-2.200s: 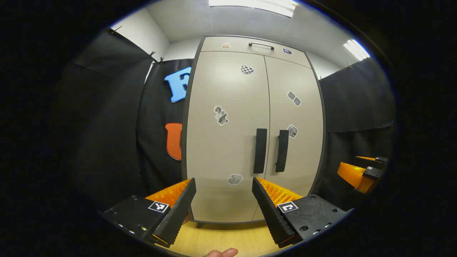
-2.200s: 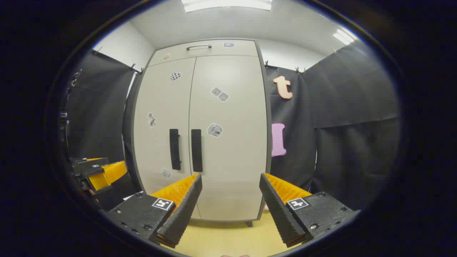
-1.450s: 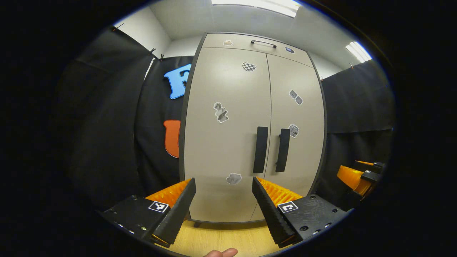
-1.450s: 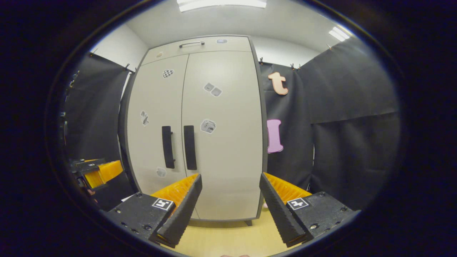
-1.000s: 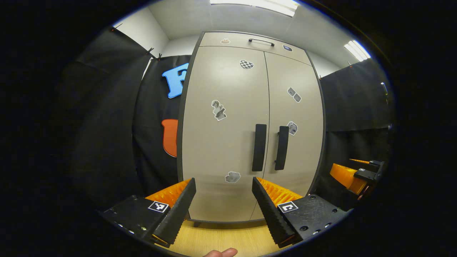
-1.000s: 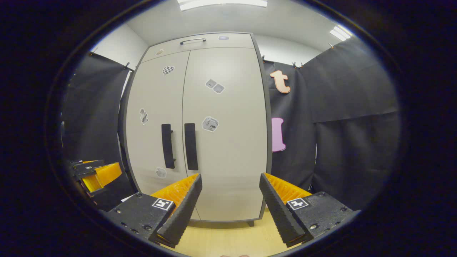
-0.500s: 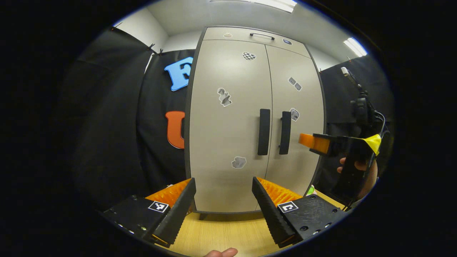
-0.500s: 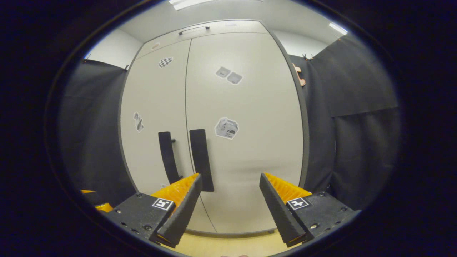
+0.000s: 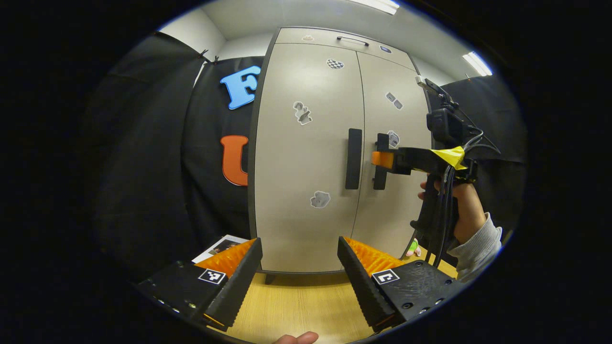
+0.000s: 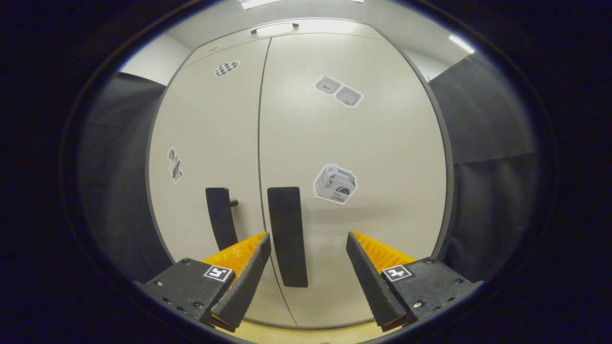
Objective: Open the right door of the double-door shoe cabinet with the right hand, and open the left door with the left hand.
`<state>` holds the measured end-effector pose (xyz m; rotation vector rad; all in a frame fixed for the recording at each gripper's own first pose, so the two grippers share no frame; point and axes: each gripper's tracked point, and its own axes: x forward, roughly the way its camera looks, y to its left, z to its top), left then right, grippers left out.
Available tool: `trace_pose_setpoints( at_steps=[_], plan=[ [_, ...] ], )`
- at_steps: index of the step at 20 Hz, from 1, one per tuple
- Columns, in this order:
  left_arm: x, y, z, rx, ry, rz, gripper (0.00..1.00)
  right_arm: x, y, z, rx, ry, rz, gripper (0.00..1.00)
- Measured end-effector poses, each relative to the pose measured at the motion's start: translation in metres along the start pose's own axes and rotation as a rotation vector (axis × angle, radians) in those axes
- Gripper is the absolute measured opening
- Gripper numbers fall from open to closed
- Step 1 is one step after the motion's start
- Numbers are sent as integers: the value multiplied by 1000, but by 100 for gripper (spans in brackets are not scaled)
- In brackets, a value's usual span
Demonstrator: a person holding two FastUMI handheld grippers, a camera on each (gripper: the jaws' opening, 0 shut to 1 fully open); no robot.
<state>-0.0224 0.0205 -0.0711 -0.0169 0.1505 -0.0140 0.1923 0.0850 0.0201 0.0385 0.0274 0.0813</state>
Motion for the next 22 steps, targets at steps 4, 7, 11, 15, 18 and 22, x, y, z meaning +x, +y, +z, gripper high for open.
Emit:
trace_pose_setpoints(
  at_steps=[4, 7, 11, 15, 18, 22],
  plan=[
    [3, 7, 0, -4, -2, 9, 95, 12, 2, -1, -20, 16, -11, 93],
    [5, 11, 0, -10, -3, 16, 95, 18, 3, -8, -17, 34, -20, 84],
    [10, 15, -4, -22, 8, 22, 95, 19, 1, -8, -51, 22, -48, 70],
    [12, 18, -4, -30, 10, 23, 95, 19, 2, -9, -79, 22, -64, 74],
    [14, 17, -5, -34, 10, 15, 95, 19, 5, -11, -45, 28, -41, 66],
    [11, 17, -7, -36, 11, 13, 95, 19, 12, -12, -74, 9, -25, 27]
  ],
)
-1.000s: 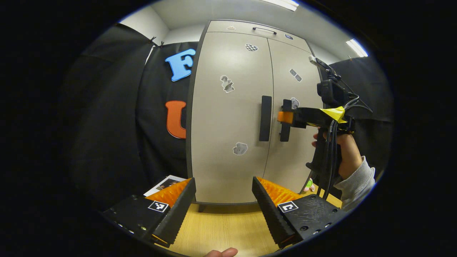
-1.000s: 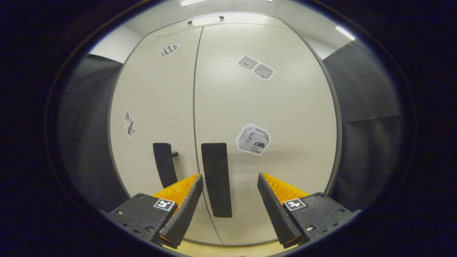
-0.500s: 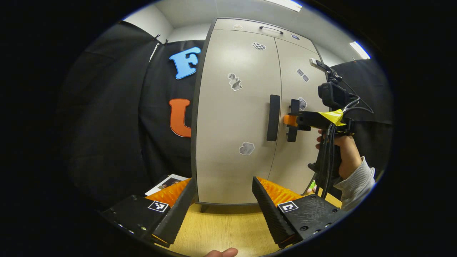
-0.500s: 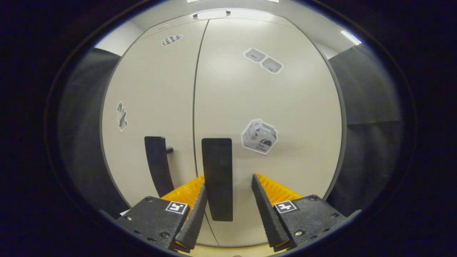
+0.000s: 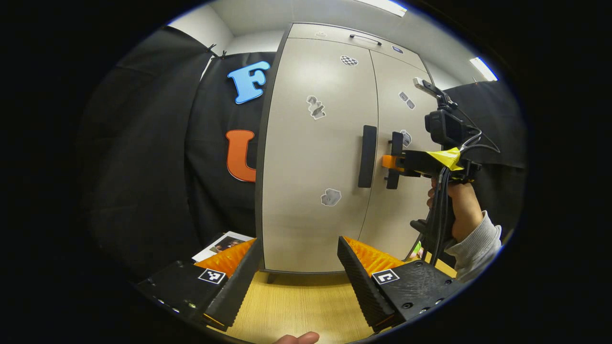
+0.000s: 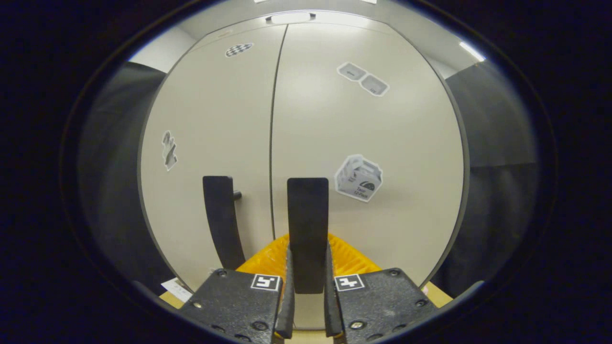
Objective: Open the right door of the double-door shoe cabinet with the right hand, and open the left door with the left hand.
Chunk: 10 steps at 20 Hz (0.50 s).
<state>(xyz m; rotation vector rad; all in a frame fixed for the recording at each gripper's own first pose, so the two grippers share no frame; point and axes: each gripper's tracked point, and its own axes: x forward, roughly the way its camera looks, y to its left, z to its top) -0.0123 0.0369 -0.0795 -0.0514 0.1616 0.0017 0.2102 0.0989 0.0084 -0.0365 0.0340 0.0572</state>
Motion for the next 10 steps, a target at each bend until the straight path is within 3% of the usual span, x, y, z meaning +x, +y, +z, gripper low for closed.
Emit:
trace_pose_setpoints(
  at_steps=[1, 3, 10],
  plan=[
    [0, -1, 0, -3, -1, -3, 95, 0, 1, -1, 18, -6, 8, 18],
    [-2, -1, -1, -8, 1, -6, 95, 0, 0, 0, 38, -9, 15, 10],
    [-15, -4, 1, -10, -9, 1, 95, -16, 0, -1, 24, 10, 77, 10]
  ],
)
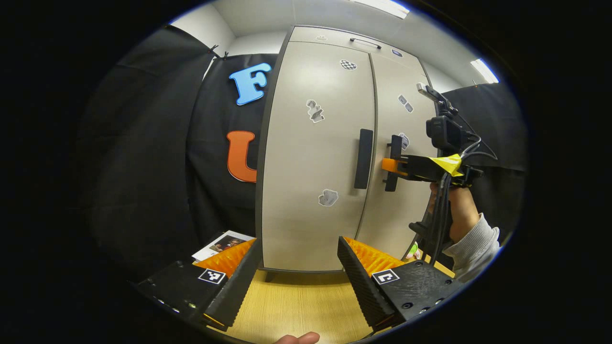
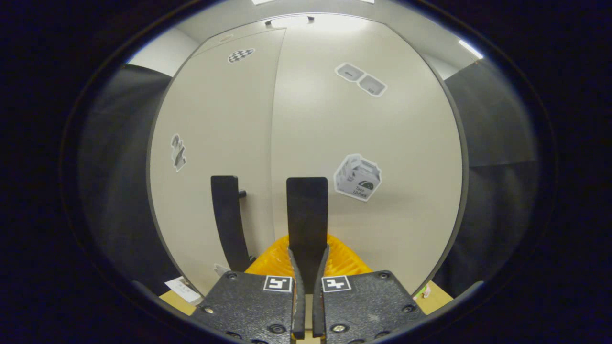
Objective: Open the right door of the double-door shoe cabinet with the right hand, and open the left door with the left hand.
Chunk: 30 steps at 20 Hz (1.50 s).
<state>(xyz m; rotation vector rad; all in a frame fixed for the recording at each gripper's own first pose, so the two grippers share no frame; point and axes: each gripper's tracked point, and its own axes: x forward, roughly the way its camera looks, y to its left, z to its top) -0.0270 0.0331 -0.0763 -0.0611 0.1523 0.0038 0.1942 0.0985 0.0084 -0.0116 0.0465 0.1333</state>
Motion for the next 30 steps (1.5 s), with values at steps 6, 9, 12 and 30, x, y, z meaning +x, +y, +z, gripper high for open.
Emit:
trace_pose_setpoints(
  at_steps=[6, 9, 12, 30],
  plan=[
    [-9, -9, -2, 7, 8, -2, 95, -51, -7, 4, -1, -3, 105, 10],
    [-11, -15, 0, 16, 5, -6, 95, -86, -27, 1, -13, -15, 115, 10],
    [-10, -22, -1, 29, 8, -17, 95, -110, -44, 0, -15, -13, 119, 10],
    [7, -41, -7, -1, 26, -39, 95, -192, -159, 2, -37, 15, -47, 8]
  ],
)
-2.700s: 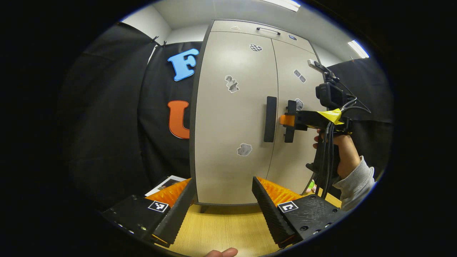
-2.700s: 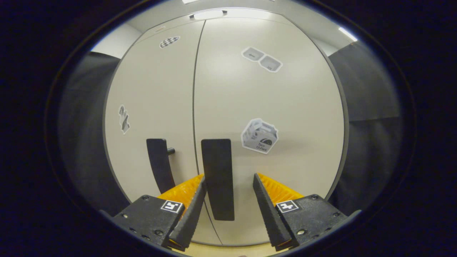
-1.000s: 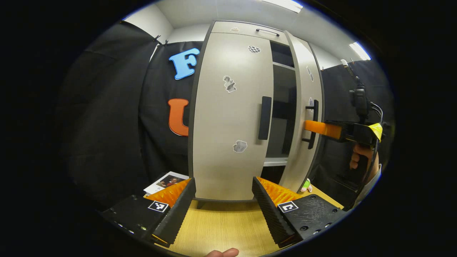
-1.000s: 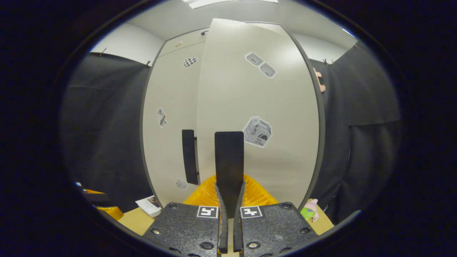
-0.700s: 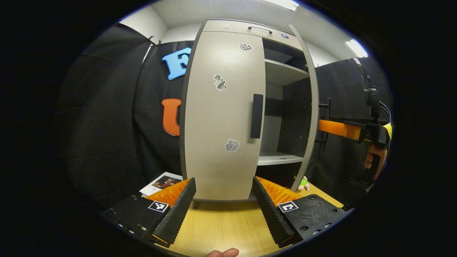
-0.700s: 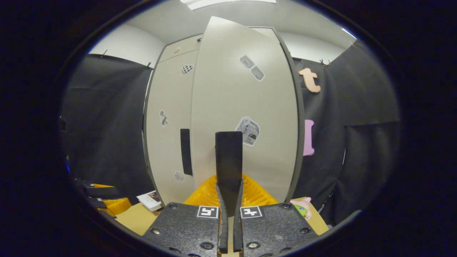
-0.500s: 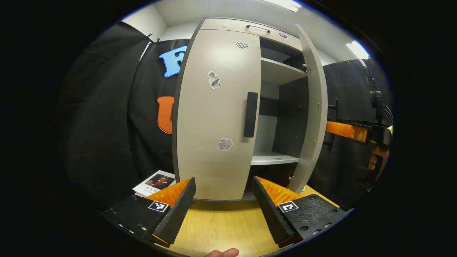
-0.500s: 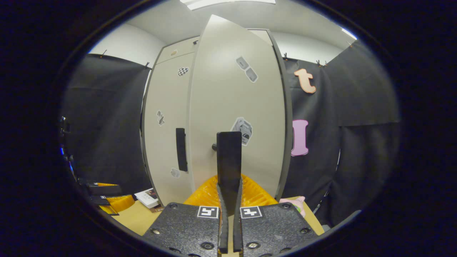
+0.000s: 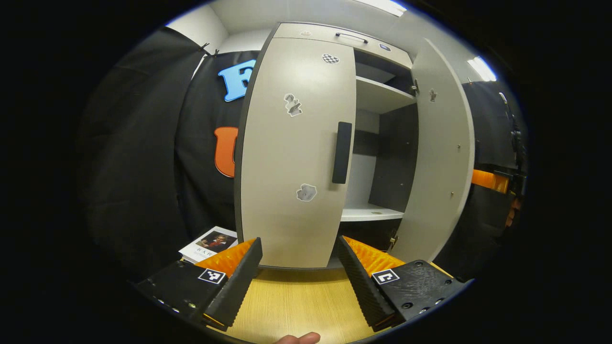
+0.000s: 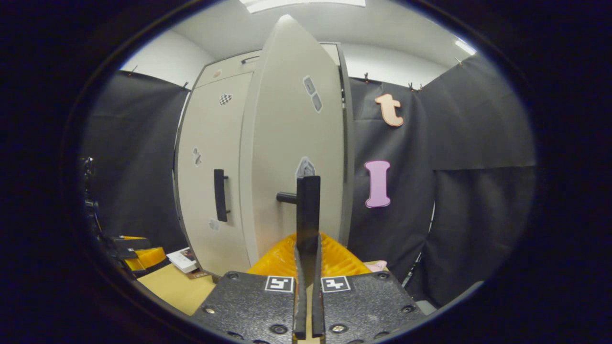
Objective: Open the right door of the double-door shoe cabinet with the right hand, and open the left door with the left hand.
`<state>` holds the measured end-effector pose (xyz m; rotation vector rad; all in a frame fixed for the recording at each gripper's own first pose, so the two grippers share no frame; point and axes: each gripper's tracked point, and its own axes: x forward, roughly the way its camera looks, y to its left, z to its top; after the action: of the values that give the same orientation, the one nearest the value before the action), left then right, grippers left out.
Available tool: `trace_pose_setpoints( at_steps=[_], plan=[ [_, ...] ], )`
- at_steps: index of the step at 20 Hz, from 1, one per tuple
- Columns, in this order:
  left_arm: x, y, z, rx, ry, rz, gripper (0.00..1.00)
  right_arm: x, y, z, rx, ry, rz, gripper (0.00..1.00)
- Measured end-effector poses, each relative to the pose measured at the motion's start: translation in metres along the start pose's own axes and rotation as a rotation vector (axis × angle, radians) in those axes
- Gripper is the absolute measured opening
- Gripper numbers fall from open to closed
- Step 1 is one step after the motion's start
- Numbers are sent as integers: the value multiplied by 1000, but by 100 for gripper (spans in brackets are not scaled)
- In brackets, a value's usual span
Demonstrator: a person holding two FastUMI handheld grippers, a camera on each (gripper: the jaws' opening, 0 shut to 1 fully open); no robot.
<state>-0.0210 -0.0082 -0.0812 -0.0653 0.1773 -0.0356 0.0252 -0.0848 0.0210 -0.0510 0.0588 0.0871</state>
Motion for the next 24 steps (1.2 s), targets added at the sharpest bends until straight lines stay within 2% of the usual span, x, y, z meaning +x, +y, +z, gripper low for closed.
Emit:
trace_pose_setpoints(
  at_steps=[6, 9, 11, 16, 18, 21, 24],
  plan=[
    [0, -4, 3, 4, -21, -14, 95, -9, -53, 2, 19, -1, -110, 4],
    [0, -3, 1, -1, -19, -13, 95, -22, -81, 11, 12, -41, -169, 4],
    [0, -2, 1, -4, -15, -12, 95, -29, -74, 20, 49, -63, -128, 4],
    [-6, -1, 3, -8, -22, -15, 95, -32, -77, 12, 30, -44, -159, 4],
    [-7, 2, 1, -6, -18, -8, 95, -45, -72, 8, 60, -45, -172, 4],
    [-8, 10, 7, -41, -44, 30, 95, -78, -40, 12, 119, -97, -142, 4],
    [-7, 11, 13, -84, -60, 27, 95, -89, 1, 13, 83, -112, -66, 4]
  ],
)
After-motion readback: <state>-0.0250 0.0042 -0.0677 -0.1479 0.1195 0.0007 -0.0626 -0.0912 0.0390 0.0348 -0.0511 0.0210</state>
